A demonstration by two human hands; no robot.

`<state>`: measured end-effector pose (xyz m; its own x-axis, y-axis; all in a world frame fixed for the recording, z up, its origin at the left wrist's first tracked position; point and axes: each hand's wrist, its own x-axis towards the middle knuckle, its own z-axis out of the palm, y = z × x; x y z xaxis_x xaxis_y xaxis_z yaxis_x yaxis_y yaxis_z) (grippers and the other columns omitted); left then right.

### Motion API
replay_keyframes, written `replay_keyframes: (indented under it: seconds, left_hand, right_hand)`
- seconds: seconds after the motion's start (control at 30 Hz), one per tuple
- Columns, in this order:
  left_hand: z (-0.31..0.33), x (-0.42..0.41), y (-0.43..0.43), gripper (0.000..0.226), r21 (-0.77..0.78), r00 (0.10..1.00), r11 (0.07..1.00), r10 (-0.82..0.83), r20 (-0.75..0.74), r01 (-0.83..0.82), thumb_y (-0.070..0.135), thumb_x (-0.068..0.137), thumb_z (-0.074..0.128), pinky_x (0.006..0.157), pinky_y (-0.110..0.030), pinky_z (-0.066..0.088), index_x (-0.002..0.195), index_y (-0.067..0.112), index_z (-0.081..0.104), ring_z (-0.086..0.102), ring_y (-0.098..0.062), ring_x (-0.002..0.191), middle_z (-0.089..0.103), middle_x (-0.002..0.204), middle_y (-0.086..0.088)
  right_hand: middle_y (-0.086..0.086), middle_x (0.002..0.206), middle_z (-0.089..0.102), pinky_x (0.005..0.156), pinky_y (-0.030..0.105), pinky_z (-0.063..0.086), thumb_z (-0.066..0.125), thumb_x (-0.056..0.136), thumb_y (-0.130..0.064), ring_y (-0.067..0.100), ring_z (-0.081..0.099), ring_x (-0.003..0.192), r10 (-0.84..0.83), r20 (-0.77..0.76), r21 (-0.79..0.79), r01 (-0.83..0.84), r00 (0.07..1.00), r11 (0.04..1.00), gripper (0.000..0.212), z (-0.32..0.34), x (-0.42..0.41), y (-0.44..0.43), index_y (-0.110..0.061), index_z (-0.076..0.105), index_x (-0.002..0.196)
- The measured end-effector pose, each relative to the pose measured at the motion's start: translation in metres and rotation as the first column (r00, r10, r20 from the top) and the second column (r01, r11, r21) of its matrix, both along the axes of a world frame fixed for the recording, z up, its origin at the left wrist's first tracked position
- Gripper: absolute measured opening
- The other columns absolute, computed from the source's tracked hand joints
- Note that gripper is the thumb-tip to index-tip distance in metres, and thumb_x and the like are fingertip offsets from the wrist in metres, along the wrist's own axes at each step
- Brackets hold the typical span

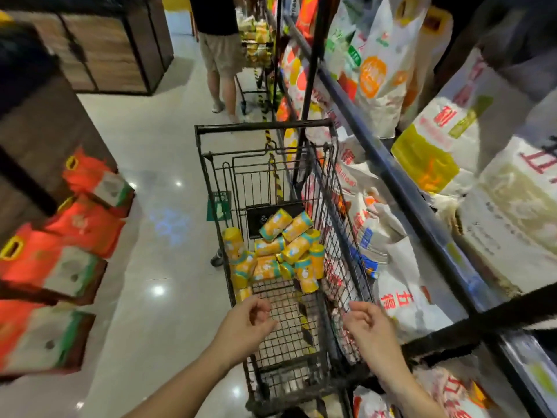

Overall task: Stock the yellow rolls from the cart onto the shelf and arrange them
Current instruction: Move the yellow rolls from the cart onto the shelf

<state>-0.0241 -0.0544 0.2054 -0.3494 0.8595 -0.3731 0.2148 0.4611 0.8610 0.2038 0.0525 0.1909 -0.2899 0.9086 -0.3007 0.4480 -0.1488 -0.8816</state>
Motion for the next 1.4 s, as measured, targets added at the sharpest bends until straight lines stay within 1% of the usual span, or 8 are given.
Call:
replay_keyframes:
  seconds: [0.23,0.37,0.53,0.63,0.87,1.0,1.2,1.4]
  left_hand:
    - [-0.056,-0.028,0.082,0.014,-0.225,0.989,0.963,0.143,-0.034,-0.147,0.015,0.085,0.071,0.060,-0.013,0.043,0.095,0.017,0.061,0.056,-0.007,0.070,0.062,0.084,0.000]
    - [-0.089,-0.052,0.125,0.020,-0.313,0.973,0.922,0.203,-0.108,-0.227,0.019,0.084,0.073,0.068,-0.024,0.047,0.090,0.025,0.055,0.061,-0.010,0.078,0.064,0.088,0.003]
    - [-0.140,-0.078,0.170,0.027,-0.305,0.950,0.906,0.236,-0.206,-0.292,0.016,0.094,0.063,0.054,-0.007,0.041,0.083,0.033,0.044,0.052,0.001,0.066,0.054,0.079,0.013]
    - [-0.174,-0.092,0.191,0.014,-0.361,0.934,0.871,0.256,-0.248,-0.334,0.024,0.094,0.062,0.049,-0.008,0.036,0.103,0.022,0.051,0.048,0.002,0.069,0.053,0.090,0.008]
    - [-0.251,-0.123,0.219,0.041,-0.462,0.916,0.819,0.175,-0.361,-0.339,0.027,0.084,0.065,0.092,-0.037,0.048,0.121,0.011,0.056,0.055,-0.028,0.113,0.054,0.121,-0.010]
    - [-0.296,-0.136,0.223,0.055,-0.523,0.901,0.769,0.153,-0.406,-0.367,0.044,0.068,0.058,0.084,-0.044,0.055,0.114,0.015,0.057,0.061,-0.031,0.105,0.060,0.113,-0.009]
    - [-0.303,-0.130,0.239,0.046,-0.543,0.879,0.743,0.128,-0.459,-0.391,0.027,0.087,0.065,0.093,-0.043,0.044,0.125,0.010,0.044,0.043,-0.032,0.122,0.050,0.127,-0.011]
    - [-0.317,-0.128,0.243,0.049,-0.578,0.869,0.705,0.113,-0.481,-0.411,0.033,0.087,0.065,0.096,-0.049,0.041,0.122,0.011,0.038,0.038,-0.036,0.121,0.055,0.124,-0.017]
  right_hand:
    - [0.001,0.089,0.061,0.063,0.020,0.049,0.065,0.088,0.001,0.012,0.055,0.073,0.145,0.183,-0.040,-0.140,0.972,0.989,0.020,-0.085,-0.051,0.117,-0.017,0.059,0.095]
    - [-0.005,0.096,0.063,0.086,0.033,0.048,0.068,0.089,-0.020,0.019,0.061,0.092,0.222,0.320,-0.188,-0.168,0.921,0.968,0.023,-0.137,-0.076,0.161,-0.030,0.050,0.099]
    - [-0.001,0.098,0.062,0.085,0.038,0.051,0.066,0.090,-0.024,0.023,0.062,0.096,0.289,0.424,-0.308,-0.164,0.858,0.937,0.024,-0.218,-0.098,0.202,-0.021,0.049,0.107]
    - [-0.003,0.087,0.062,0.071,0.034,0.049,0.067,0.087,-0.024,0.022,0.062,0.083,0.307,0.480,-0.343,-0.146,0.822,0.928,0.025,-0.264,-0.108,0.224,-0.013,0.053,0.105]
    - [0.006,0.104,0.064,0.075,0.035,0.047,0.071,0.085,-0.036,0.032,0.061,0.091,0.245,0.481,-0.366,-0.062,0.842,0.929,0.041,-0.337,-0.125,0.257,-0.017,0.052,0.116]
    - [-0.002,0.112,0.062,0.086,0.037,0.047,0.074,0.086,-0.029,0.026,0.059,0.100,0.250,0.426,-0.436,-0.045,0.869,0.899,0.062,-0.366,-0.130,0.261,-0.015,0.043,0.137]
    - [0.006,0.119,0.063,0.087,0.032,0.046,0.083,0.077,-0.017,0.030,0.062,0.110,0.174,0.438,-0.419,0.029,0.882,0.907,0.079,-0.390,-0.133,0.261,-0.011,0.035,0.139]
    - [0.016,0.118,0.065,0.084,0.046,0.055,0.085,0.070,-0.036,0.038,0.064,0.102,0.178,0.505,-0.382,0.034,0.844,0.923,0.085,-0.399,-0.129,0.262,-0.012,0.036,0.135]
